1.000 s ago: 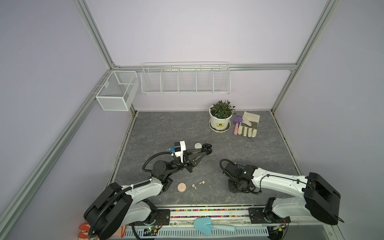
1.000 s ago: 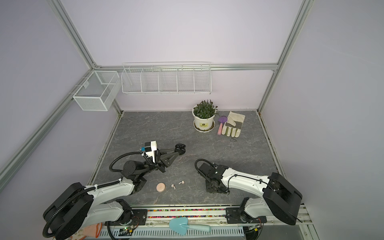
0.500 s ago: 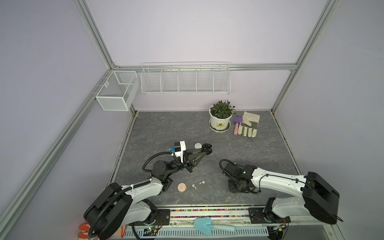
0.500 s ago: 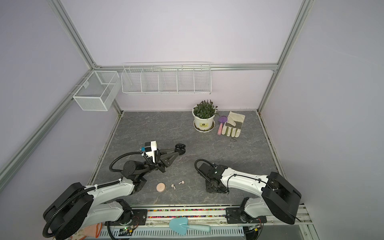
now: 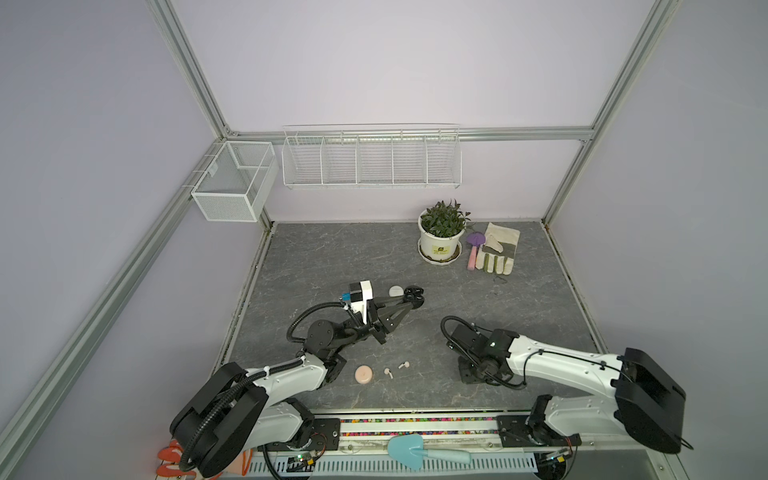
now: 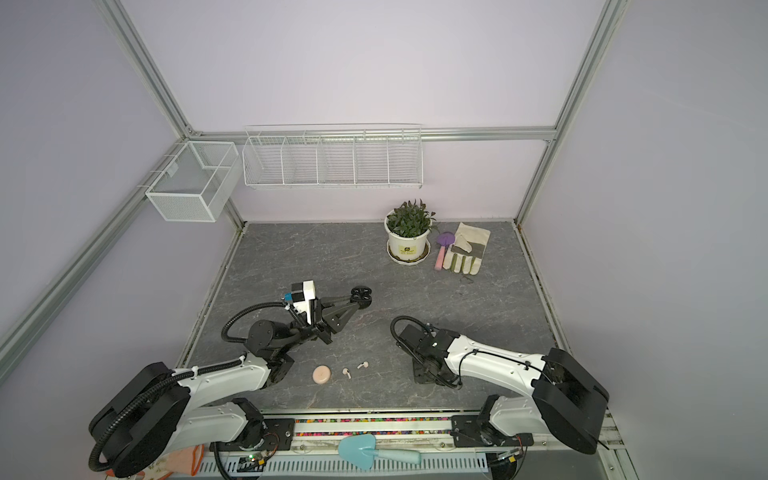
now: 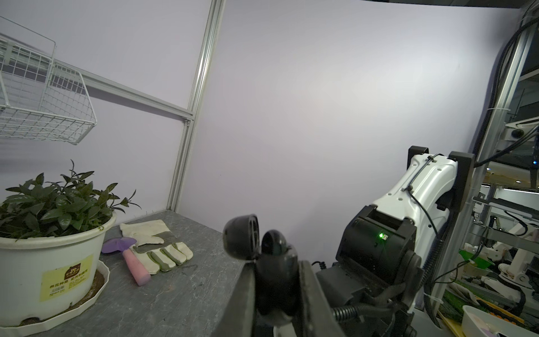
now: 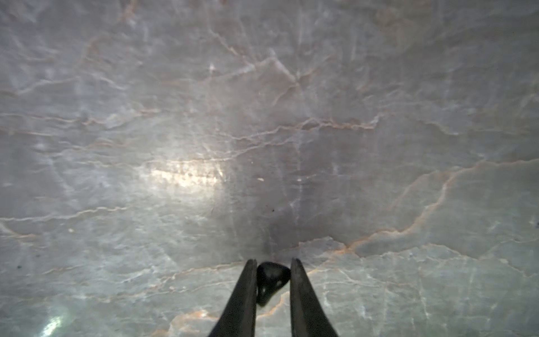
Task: Insert wireless bluetooth earbuds into charging case
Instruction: Pick up the wireless bluetooth earbud from the bottom-center of the table, then insert the wireless bluetooth earbud into the charging case.
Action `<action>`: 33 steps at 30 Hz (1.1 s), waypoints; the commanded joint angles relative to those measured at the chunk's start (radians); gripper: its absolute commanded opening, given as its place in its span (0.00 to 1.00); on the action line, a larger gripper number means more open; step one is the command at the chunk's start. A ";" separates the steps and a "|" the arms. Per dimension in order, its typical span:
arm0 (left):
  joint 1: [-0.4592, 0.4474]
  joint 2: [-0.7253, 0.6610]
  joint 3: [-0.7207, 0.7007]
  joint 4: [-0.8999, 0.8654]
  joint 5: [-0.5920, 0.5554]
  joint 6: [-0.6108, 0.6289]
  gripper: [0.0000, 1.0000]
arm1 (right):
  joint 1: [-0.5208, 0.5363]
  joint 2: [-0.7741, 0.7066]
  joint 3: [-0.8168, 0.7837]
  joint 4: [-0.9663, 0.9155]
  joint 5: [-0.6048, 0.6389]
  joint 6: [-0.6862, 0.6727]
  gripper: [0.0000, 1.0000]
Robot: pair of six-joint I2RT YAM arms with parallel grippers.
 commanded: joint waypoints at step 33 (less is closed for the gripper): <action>0.003 0.080 0.151 0.039 0.000 0.020 0.00 | 0.071 -0.060 0.880 -0.120 0.282 -0.413 0.20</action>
